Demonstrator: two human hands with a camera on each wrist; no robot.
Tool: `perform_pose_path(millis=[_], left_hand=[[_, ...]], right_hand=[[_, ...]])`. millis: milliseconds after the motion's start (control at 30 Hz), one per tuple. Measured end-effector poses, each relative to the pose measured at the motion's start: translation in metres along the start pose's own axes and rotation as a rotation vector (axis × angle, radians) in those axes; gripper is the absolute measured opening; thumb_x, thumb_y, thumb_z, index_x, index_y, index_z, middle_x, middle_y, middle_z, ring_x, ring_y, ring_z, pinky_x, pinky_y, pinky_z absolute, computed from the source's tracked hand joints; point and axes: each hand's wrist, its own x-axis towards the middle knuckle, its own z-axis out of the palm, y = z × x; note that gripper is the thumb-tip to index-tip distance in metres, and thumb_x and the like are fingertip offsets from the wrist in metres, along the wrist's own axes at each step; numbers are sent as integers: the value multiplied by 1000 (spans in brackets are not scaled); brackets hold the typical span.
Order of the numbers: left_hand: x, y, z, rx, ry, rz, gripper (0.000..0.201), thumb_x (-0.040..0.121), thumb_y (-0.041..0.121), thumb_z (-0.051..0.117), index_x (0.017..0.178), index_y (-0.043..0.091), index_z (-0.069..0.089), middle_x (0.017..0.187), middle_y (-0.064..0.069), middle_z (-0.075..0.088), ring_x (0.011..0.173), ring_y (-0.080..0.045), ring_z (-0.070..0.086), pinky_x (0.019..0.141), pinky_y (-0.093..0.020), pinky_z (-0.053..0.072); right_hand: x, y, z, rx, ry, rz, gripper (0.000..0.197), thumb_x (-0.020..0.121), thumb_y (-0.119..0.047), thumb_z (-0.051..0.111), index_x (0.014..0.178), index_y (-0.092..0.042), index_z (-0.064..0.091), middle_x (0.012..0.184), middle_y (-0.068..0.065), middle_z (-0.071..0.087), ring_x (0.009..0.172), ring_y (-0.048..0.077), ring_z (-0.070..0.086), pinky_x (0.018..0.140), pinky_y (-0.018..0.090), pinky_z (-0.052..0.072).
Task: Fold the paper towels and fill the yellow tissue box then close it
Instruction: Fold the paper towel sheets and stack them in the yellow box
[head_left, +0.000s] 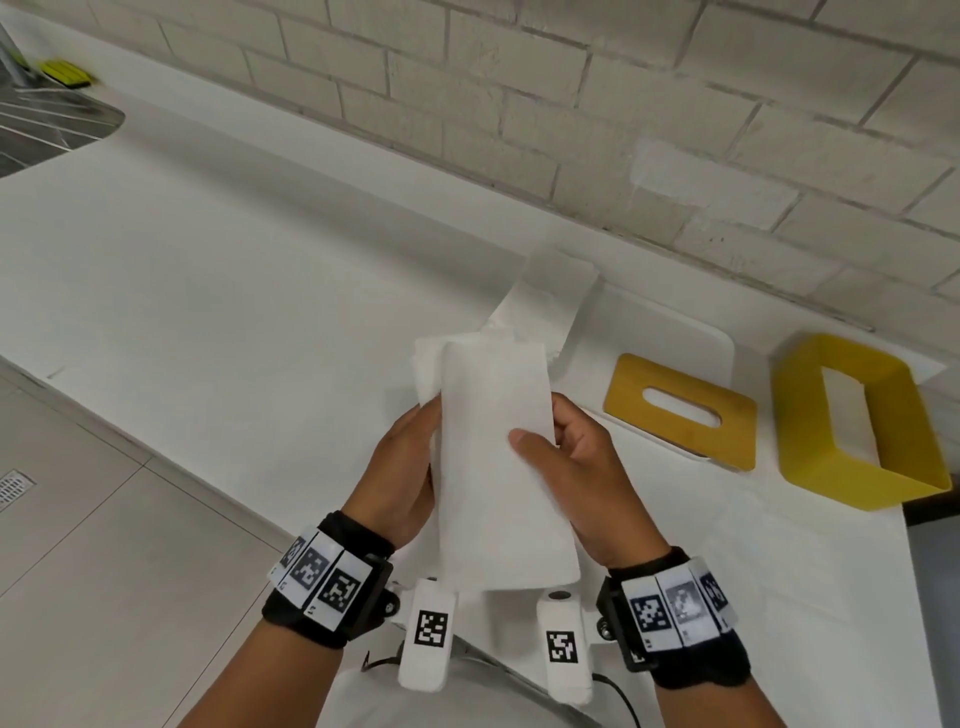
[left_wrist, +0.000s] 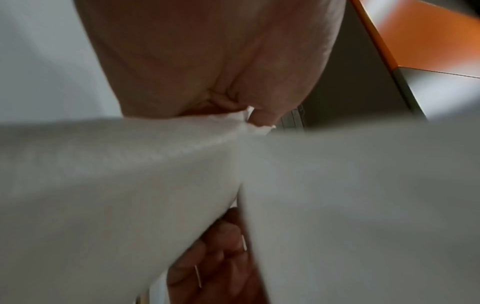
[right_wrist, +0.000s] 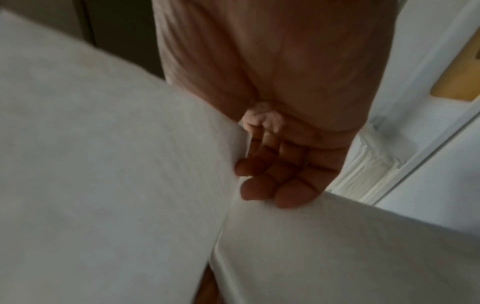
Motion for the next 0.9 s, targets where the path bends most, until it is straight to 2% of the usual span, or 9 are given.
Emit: perform_pose_path(millis=[133,233,400,500,567,767,833,900], left_hand=[[0,-1,3,-53,-48,-35,52,105,52,37,133,18,65,128,-10,72,121,-25,67,105,-45,48],[0,-4,4,-58,-89,-10,61,101,59,33,140,21,60,134,-8,69,127,-25,64,109,-46,45],[-3,-7,6,-42,-123,-6,49,103,47,39,134,17,63,129,-7,71,122,-23,67,105,-43,48],[-3,-10,6,-25,-107,-21,46,103,42,44,133,13,64,127,-10,72,120,-27,68,108,-47,48],[-3,-14,6,-23,-104,-33,47,100,42,48,134,13,63,128,-11,72,121,-28,67,109,-49,47],[2,-20,7,-26,-33,-69,38,104,34,50,133,12,64,123,-11,74,116,-28,70,106,-48,50],[4,-20,3,-26,3,-68,37,105,33,51,132,12,65,122,-10,74,115,-29,70,103,-46,52],[6,-17,-4,-43,52,-57,36,105,31,52,131,11,66,120,-10,75,113,-28,71,100,-44,53]], right_hand=[[-3,1,-2,18,9,11,26,97,-2,60,117,-16,67,109,2,77,102,22,74,90,36,58],[-5,0,-5,5,-5,8,26,97,-3,62,119,-15,67,110,0,77,103,19,73,89,32,58],[-7,2,-5,18,1,0,23,98,-7,62,119,-16,67,109,0,78,104,18,73,91,31,58],[-6,5,-6,29,11,4,21,99,-8,63,118,-16,67,109,2,78,104,20,74,92,35,57],[-7,5,-7,62,8,11,21,99,-8,62,118,-15,67,110,3,77,105,21,73,92,35,57],[-4,9,-9,63,12,27,19,98,-13,65,116,-16,68,107,5,78,103,20,73,91,35,57],[1,15,-16,21,63,39,15,99,-19,65,113,-18,69,97,8,75,91,18,70,82,34,55],[8,28,-31,-64,187,65,11,98,-20,64,107,-21,69,87,0,71,81,15,65,75,31,51]])
